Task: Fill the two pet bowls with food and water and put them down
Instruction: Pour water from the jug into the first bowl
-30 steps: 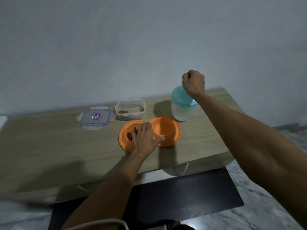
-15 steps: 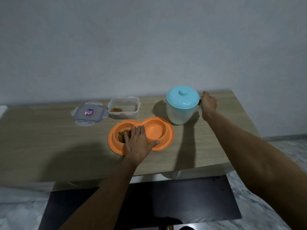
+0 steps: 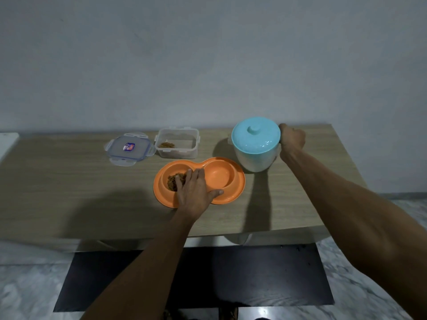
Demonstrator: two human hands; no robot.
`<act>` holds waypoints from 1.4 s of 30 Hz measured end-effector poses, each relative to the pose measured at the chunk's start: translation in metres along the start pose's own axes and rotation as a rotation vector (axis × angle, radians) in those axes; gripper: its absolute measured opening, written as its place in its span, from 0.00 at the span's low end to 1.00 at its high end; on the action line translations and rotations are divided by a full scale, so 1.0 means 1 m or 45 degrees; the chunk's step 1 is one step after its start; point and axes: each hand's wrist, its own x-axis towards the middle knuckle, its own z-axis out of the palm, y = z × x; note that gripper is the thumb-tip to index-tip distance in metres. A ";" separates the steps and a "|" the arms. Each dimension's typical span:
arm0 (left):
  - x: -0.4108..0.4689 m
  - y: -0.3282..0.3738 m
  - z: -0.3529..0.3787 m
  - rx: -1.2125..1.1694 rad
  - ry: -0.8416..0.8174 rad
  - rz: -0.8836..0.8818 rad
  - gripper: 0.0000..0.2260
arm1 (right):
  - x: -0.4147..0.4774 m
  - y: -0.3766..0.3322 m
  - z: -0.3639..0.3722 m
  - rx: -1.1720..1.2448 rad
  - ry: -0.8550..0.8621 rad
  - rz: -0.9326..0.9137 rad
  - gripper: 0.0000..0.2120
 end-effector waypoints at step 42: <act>0.002 0.004 -0.002 -0.007 -0.023 -0.033 0.41 | -0.037 -0.036 0.003 -0.614 -0.126 -0.618 0.16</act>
